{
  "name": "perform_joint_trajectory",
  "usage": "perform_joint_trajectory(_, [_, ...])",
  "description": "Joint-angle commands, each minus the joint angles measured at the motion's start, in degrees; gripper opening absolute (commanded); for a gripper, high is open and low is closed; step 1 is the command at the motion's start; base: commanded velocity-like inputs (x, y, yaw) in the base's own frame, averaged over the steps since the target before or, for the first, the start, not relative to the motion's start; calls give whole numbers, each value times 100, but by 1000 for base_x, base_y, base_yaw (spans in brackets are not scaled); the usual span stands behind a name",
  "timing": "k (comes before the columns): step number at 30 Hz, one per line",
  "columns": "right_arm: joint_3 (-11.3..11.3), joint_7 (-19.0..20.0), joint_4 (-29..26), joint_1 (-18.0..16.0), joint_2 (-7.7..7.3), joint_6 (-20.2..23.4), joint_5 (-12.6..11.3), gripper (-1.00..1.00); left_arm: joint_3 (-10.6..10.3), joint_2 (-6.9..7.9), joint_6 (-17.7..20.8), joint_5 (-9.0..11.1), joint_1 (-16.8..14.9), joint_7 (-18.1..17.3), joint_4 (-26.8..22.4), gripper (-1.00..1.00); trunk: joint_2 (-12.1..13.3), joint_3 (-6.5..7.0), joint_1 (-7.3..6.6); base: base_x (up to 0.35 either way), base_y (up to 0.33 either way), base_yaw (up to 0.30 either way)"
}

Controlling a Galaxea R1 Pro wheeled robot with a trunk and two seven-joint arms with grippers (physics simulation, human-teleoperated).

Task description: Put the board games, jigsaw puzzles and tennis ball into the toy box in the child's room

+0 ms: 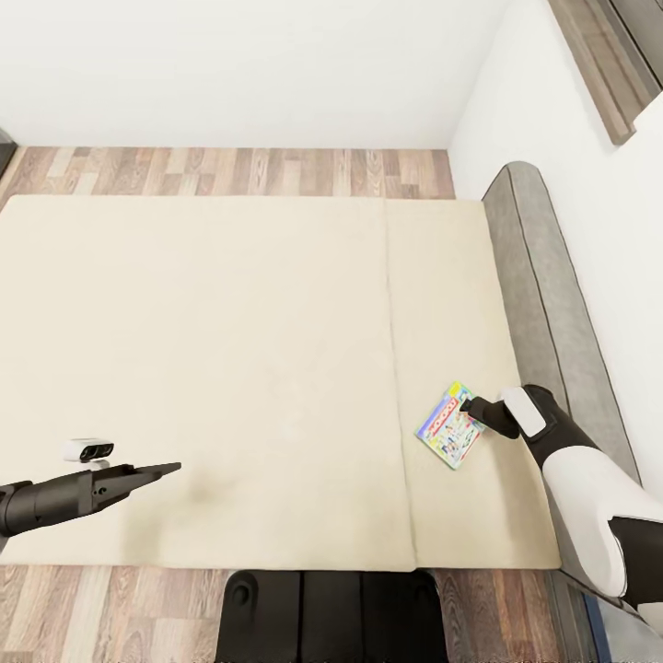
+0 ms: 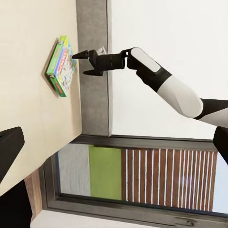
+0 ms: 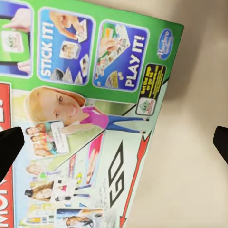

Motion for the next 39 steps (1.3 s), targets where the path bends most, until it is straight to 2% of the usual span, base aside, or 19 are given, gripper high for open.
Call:
perform_joint_trajectory(1, [-8,-50,-10,-7,1,18,-61,100,-2,1,61,-2,-1,-21,-1,100,-9,-15,3,0,0,0])
perform_joint_trajectory(39, [-9,-41,-11,-141,13,153,-69,100,-4,-3,57,-3,-1,-21,0,100,-9,-248,3,0,0,0])
